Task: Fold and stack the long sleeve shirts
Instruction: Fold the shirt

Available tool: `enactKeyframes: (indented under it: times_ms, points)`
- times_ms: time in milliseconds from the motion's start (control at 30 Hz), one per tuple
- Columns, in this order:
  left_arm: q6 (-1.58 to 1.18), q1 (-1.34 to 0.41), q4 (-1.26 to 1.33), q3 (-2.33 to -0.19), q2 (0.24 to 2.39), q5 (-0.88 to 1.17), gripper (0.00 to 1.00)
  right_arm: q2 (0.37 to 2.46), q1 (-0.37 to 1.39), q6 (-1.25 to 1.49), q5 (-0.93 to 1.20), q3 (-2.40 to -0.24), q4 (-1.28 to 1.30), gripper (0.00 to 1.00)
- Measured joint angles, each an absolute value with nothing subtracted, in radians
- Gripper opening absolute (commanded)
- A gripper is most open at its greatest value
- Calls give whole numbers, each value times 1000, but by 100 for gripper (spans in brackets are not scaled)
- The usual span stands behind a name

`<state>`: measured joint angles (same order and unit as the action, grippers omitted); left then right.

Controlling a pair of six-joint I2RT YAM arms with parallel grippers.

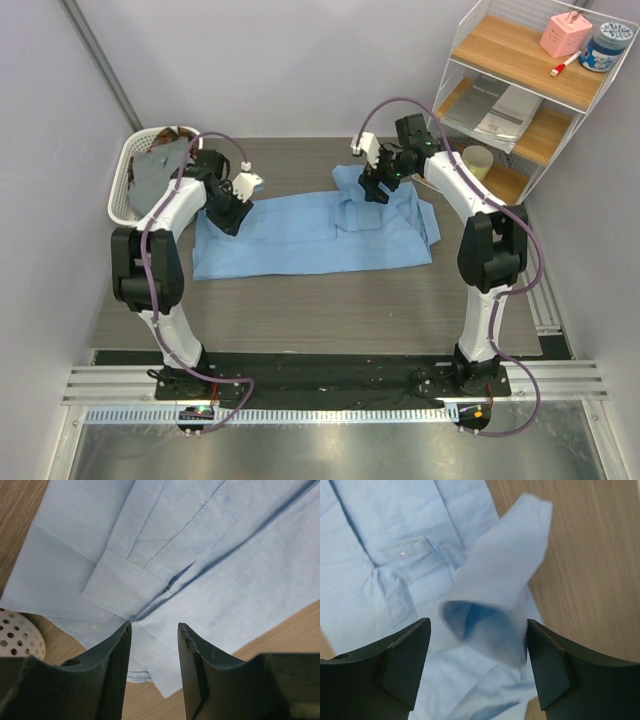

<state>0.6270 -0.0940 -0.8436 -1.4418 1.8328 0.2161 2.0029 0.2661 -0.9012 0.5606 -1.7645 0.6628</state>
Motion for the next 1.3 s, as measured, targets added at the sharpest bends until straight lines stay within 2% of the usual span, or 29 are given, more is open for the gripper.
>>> enactKeyframes:
  times_ms: [200,267,400,500,533,600,733,867,1067,1167,1267,1300]
  points:
    - [587,-103,-879,-1441,1822,238,44,1990,186,-855,508,-1821,931,87]
    - [576,-108,-878,-1438,1822,237,44,1977,161,-826,500,-1786,978,84]
    - [556,-118,-867,-1425,1842,231,44,1976,160,-765,484,-1688,995,67]
    - [554,-123,-852,-1412,1890,213,40,2004,170,-738,460,-1652,990,57]
    - [555,-125,-847,-1407,1904,208,37,2016,173,-732,449,-1642,983,50]
    - [558,-125,-837,-1387,1932,197,33,2032,177,-725,423,-1608,955,43]
    - [587,-125,-806,-1327,1925,179,17,2033,177,-726,364,-1505,907,33]
    - [636,-131,-765,-1268,1888,168,11,1986,176,-733,330,-1399,856,25]
    - [716,-169,-752,-1134,1787,172,9,1861,178,-759,318,-1220,864,24]
    - [743,-191,-795,-1075,1737,193,9,1795,177,-774,307,-1131,925,28]
    - [758,-200,-863,-1048,1713,221,27,1743,175,-782,292,-1095,987,40]
    - [762,-194,-885,-1047,1711,235,36,1729,171,-782,290,-1098,1003,46]
